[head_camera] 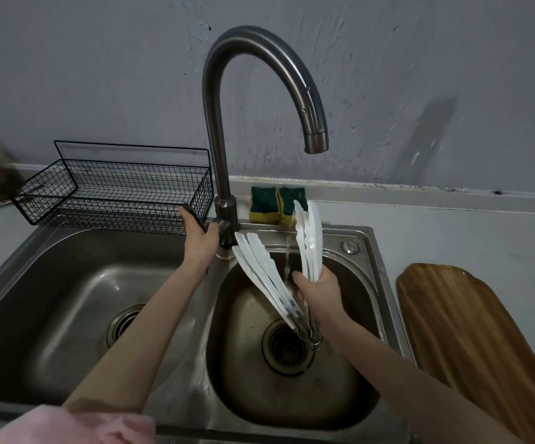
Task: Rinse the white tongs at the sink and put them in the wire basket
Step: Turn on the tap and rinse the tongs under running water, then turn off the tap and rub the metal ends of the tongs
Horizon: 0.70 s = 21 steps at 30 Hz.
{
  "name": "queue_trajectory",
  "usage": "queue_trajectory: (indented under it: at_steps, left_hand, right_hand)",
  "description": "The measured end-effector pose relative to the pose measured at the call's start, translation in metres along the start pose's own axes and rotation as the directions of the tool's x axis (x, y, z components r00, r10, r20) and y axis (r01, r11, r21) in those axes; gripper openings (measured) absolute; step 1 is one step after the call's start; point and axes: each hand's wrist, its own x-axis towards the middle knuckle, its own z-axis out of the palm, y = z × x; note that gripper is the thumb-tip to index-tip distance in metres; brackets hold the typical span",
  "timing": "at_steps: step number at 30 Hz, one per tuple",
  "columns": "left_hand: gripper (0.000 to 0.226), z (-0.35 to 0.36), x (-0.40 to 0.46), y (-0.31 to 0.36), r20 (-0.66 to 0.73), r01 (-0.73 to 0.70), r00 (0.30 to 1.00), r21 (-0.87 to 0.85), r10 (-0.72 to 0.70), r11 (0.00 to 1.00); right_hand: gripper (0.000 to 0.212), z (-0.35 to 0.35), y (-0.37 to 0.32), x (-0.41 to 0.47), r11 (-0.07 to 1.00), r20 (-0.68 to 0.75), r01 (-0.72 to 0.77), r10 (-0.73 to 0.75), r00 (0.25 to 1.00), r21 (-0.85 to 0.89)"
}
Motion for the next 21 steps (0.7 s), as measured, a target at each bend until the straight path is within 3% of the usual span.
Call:
queue_trajectory:
  at_steps: [3,10,13,16,21]
  left_hand:
    - [0.073,-0.003,0.003,0.000,0.010,-0.003,1.000,0.039,0.003,0.999]
    - [0.072,-0.008,0.003,-0.011,0.037,-0.008,0.999,0.069,0.006,0.998]
    - [0.062,-0.002,-0.005,-0.024,-0.033,-0.015,0.999,0.084,0.018,0.996]
    - [0.055,0.012,-0.023,-0.041,-0.111,0.019,0.994,0.168,-0.001,0.986]
    - [0.034,0.040,-0.052,-0.065,0.149,-0.038,0.989,0.290,-0.006,0.956]
  right_hand:
    - [0.010,0.000,0.001,-0.001,0.998,0.007,0.031,-0.031,0.999,-0.046]
    - [0.015,-0.009,0.002,0.002,0.996,0.082,0.001,0.007,0.997,-0.090]
    - [0.010,-0.011,0.001,-0.001,0.993,0.113,-0.003,0.016,0.993,-0.116]
    - [0.019,-0.013,0.003,-0.002,0.983,0.125,-0.027,0.050,0.991,-0.180]
    - [0.044,-0.016,0.007,0.002,0.949,0.187,-0.241,0.280,0.942,-0.206]
